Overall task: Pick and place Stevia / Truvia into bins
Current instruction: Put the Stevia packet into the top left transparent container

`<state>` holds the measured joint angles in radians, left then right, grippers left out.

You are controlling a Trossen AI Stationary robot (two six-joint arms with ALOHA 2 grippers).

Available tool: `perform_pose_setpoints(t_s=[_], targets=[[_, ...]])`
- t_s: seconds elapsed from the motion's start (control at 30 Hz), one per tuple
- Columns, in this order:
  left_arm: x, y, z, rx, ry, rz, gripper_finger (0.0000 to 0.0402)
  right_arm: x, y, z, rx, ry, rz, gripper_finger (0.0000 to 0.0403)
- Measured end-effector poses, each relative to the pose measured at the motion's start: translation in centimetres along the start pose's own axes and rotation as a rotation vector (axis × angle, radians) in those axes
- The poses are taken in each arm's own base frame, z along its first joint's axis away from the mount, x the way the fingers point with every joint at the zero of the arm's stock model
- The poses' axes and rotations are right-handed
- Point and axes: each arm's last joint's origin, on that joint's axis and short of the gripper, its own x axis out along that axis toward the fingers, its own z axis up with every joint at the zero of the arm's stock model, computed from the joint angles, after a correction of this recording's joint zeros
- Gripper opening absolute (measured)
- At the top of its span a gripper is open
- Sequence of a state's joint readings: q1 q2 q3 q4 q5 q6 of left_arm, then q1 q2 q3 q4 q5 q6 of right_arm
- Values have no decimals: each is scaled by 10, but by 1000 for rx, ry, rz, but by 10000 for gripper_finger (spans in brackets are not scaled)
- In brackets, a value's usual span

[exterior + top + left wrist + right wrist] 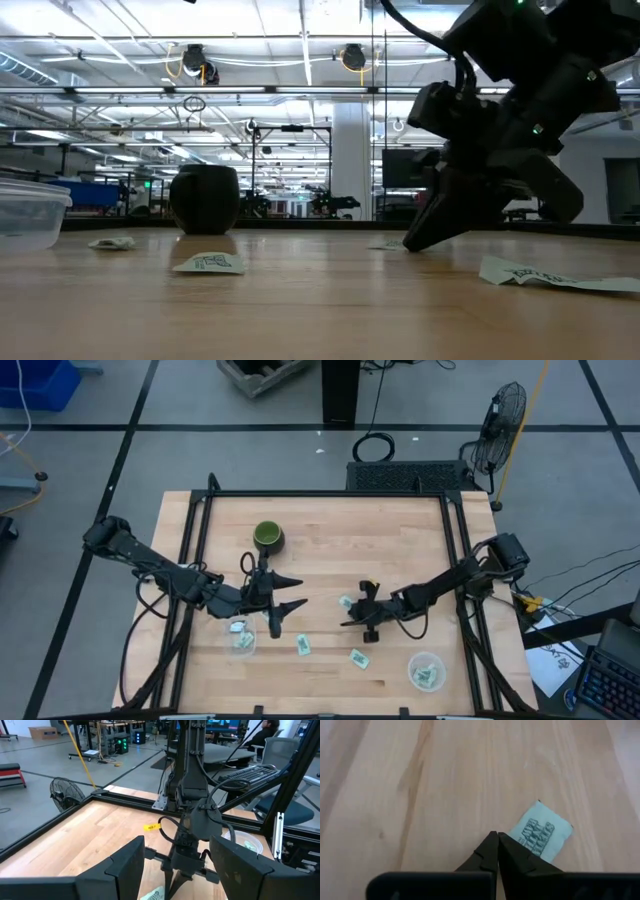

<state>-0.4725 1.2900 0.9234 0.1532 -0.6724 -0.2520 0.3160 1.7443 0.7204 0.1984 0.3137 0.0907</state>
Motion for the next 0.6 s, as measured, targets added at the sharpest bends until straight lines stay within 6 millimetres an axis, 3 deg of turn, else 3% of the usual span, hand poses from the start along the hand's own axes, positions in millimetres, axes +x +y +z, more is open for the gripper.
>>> perform_pose_setpoints(t_s=[0.6], targets=[[0, 0, -1, 10, 5, 2, 230, -69, 27, 27, -62, -239, 36, 0]])
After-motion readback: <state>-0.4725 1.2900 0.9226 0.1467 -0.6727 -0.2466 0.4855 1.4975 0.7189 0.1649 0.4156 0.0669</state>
